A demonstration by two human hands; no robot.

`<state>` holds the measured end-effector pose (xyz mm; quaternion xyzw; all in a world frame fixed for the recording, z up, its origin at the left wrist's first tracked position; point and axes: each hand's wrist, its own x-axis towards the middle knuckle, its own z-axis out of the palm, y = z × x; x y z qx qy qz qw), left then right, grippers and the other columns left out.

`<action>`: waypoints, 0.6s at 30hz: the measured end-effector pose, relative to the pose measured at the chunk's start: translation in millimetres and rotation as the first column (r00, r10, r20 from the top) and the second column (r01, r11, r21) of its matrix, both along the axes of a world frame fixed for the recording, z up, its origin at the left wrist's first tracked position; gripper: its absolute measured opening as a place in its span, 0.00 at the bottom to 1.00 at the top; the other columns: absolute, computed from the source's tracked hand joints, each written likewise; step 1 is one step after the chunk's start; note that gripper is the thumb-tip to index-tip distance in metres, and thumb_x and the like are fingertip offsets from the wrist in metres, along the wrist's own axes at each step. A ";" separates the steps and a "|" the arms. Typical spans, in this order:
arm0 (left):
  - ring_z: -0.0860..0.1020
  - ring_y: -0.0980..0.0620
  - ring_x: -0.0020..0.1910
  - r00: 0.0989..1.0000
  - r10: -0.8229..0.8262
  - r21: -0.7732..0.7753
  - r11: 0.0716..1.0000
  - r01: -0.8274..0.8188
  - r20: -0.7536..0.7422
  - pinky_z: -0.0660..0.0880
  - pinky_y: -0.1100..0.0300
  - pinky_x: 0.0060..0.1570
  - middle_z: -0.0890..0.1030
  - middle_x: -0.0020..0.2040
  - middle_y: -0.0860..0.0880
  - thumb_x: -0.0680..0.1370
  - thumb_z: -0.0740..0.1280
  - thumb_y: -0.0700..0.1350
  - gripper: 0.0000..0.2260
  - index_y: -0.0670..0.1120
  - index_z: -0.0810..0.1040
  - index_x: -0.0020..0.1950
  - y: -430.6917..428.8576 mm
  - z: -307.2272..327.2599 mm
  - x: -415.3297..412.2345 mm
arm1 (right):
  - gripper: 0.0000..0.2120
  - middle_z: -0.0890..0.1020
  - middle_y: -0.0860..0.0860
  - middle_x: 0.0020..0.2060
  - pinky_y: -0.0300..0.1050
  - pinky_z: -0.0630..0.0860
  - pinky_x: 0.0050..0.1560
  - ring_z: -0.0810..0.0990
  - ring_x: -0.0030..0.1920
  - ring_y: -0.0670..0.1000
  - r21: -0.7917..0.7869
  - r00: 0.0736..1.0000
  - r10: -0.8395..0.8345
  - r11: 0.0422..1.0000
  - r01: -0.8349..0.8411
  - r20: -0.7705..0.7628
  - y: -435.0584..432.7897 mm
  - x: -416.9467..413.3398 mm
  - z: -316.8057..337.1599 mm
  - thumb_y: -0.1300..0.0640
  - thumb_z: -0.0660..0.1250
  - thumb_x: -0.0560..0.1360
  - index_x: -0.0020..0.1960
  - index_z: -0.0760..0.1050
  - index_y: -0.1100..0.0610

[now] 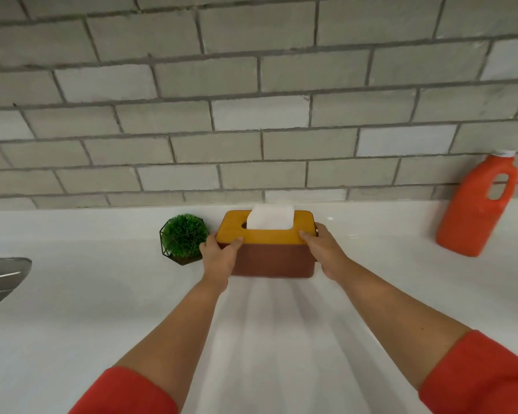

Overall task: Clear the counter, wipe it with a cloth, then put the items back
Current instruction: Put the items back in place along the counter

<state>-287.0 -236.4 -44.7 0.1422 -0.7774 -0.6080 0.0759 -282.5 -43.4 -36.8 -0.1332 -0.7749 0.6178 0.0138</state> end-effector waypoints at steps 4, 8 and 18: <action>0.68 0.41 0.64 1.000 0.006 -0.028 1.000 -0.006 -0.001 0.68 0.51 0.64 0.63 0.68 0.41 0.75 0.69 0.50 0.30 0.42 0.63 0.72 -5.0 -8.3 -10.3 | 0.22 0.69 0.56 0.68 0.46 0.68 0.59 0.70 0.66 0.57 0.064 1.000 -0.002 0.998 0.002 -0.004 -4.8 -12.4 -1.2 0.55 0.58 0.80 0.73 0.61 0.58; 0.69 0.41 0.63 1.000 0.008 -0.056 0.998 -0.009 -0.020 0.68 0.51 0.62 0.64 0.67 0.40 0.74 0.70 0.50 0.30 0.41 0.64 0.71 -7.7 -15.2 -15.0 | 0.23 0.66 0.56 0.70 0.49 0.66 0.66 0.67 0.69 0.57 0.101 1.000 0.023 0.995 -0.023 -0.002 -6.1 -22.3 -3.3 0.54 0.57 0.81 0.74 0.59 0.57; 0.69 0.41 0.62 0.998 -0.011 -0.149 0.989 0.002 -0.061 0.68 0.53 0.60 0.65 0.65 0.39 0.75 0.69 0.51 0.30 0.39 0.63 0.71 -2.4 -15.9 -14.3 | 0.29 0.57 0.54 0.75 0.53 0.60 0.73 0.59 0.74 0.57 0.172 0.999 0.039 0.984 -0.043 0.028 -5.4 -28.2 -10.1 0.49 0.53 0.81 0.77 0.46 0.56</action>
